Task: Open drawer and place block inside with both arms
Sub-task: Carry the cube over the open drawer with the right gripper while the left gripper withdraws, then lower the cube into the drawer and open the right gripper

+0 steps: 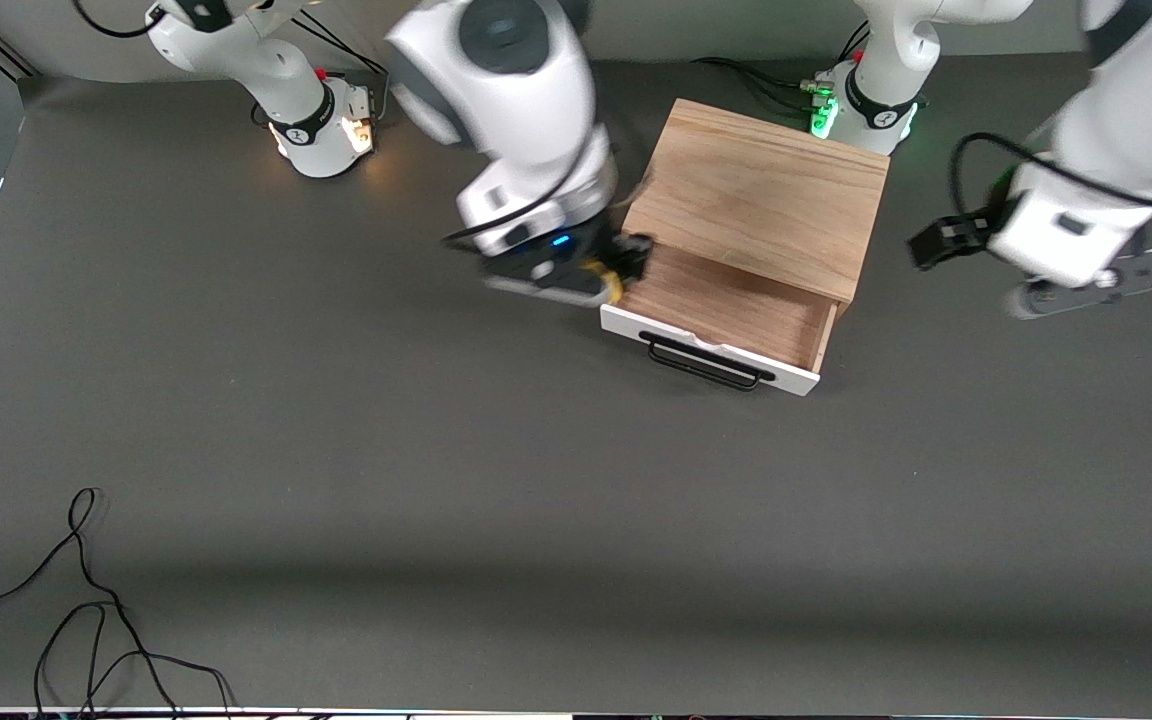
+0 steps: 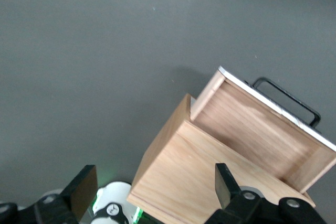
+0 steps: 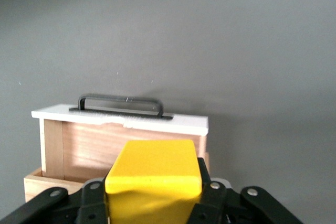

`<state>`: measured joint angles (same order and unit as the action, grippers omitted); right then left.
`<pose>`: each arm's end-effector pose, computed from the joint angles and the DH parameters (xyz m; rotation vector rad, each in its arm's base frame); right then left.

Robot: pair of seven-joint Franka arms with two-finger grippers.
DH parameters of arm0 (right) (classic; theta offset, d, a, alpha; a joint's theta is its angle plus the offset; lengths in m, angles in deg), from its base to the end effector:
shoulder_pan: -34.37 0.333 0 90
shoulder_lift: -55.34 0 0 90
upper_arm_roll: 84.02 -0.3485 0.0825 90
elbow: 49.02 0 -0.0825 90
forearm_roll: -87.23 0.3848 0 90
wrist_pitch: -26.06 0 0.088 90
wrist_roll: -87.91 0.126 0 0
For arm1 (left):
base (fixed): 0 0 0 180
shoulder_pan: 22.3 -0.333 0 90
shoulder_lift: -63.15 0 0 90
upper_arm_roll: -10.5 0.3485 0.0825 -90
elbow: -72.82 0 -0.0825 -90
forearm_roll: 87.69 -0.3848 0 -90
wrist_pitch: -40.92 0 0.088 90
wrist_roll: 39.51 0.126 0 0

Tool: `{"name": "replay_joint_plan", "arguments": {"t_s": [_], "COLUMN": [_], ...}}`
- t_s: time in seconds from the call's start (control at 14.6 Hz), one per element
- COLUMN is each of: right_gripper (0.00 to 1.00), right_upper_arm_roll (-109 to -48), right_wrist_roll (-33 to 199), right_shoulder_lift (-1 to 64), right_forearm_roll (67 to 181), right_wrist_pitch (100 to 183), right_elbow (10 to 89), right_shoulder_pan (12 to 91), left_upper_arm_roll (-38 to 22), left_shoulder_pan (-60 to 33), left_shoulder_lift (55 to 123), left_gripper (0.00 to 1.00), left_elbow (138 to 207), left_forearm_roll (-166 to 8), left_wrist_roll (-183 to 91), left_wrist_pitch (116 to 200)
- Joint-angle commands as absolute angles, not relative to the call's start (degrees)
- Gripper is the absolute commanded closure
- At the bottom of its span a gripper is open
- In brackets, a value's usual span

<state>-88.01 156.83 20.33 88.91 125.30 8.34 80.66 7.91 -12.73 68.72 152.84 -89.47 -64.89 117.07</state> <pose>0.4948 0.5738 0.5239 -2.9582 0.5128 -0.0038 0.5481 -0.1120 0.6451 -3.0343 -0.3590 0.2258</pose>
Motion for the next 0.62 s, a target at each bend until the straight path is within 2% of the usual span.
{"name": "replay_joint_plan", "arguments": {"t_s": [0.0,0.27,0.55], "right_gripper": [0.99,0.99,0.98], "right_upper_arm_roll": [-87.3,-87.4,-87.5], "right_wrist_roll": [163.4,165.1,167.3], "right_shoulder_lift": [15.6,12.1,9.0], "right_forearm_roll": [86.2,85.3,85.4], "right_wrist_pitch": [127.8,127.8,128.3], "right_elbow": [6.6,7.1,7.0], "right_shoulder_pan": [84.5,86.1,87.0], "left_upper_arm_roll": [7.4,7.4,7.1], "left_shoulder_pan": [-17.1,-22.1,-21.5], "left_shoulder_lift": [65.8,66.0,66.0], "left_gripper": [0.0,0.0,0.0], "left_elbow": [156.8,156.8,156.5], "left_forearm_roll": [-90.1,-89.6,-89.9], "left_wrist_roll": [-56.7,-45.0,-44.8], "left_wrist_pitch": [120.6,124.8,124.3]}}
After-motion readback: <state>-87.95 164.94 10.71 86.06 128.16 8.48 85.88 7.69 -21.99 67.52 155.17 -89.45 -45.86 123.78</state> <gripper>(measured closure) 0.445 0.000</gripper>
